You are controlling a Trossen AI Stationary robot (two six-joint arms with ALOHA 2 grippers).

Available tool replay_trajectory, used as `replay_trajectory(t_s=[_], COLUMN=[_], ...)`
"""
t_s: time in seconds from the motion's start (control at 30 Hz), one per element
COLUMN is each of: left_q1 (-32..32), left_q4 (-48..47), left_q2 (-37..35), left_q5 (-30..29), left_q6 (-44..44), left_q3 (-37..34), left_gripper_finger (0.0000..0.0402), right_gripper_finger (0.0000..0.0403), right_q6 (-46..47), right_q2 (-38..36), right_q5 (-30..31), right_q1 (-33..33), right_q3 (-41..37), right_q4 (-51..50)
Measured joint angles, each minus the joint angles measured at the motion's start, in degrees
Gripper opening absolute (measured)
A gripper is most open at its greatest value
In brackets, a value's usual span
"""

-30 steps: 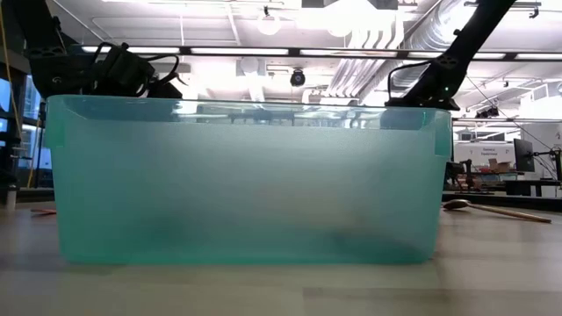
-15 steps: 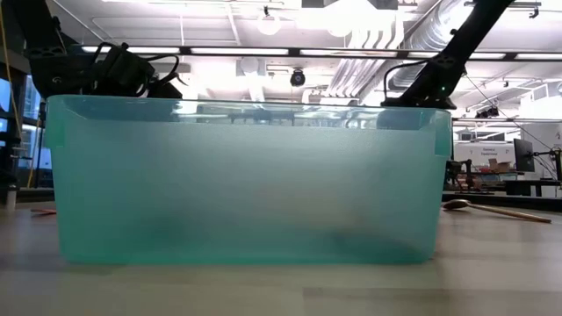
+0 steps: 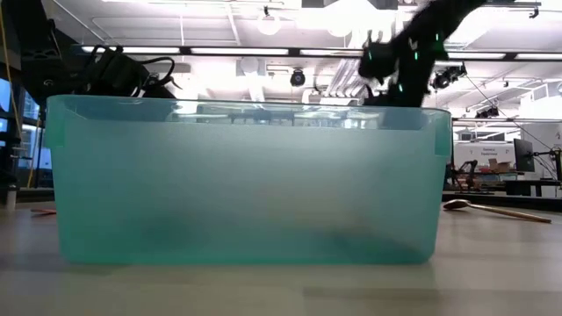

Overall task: Sort silverware by color (type)
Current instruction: Put the top orange spoon into the green bin

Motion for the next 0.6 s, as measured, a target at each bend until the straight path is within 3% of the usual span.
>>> replay_trajectory(t_s=[0.3, 0.47, 0.6], left_q1=[0.0, 0.0, 0.0], left_q4=[0.3, 1.6, 1.7], left_q2=[0.0, 0.0, 0.0], left_q5=[-0.2, -0.6, -2.3], left_q6=[-0.8, -1.9, -2.2], left_q3=[0.0, 0.0, 0.0], left_gripper_finger=[0.0000, 0.0000, 0.0000], right_gripper_finger=[0.0000, 0.0000, 0.0000], right_q6=[13.4, 17.5, 15.8], right_q2=[0.8, 7.7, 15.4], right_q5=[4.5, 8.0, 8.5], right_q1=[26.7, 40.2, 47.0], right_q3=[8.1, 15.0, 23.7], right_q4=[-3.2, -2.5, -2.1])
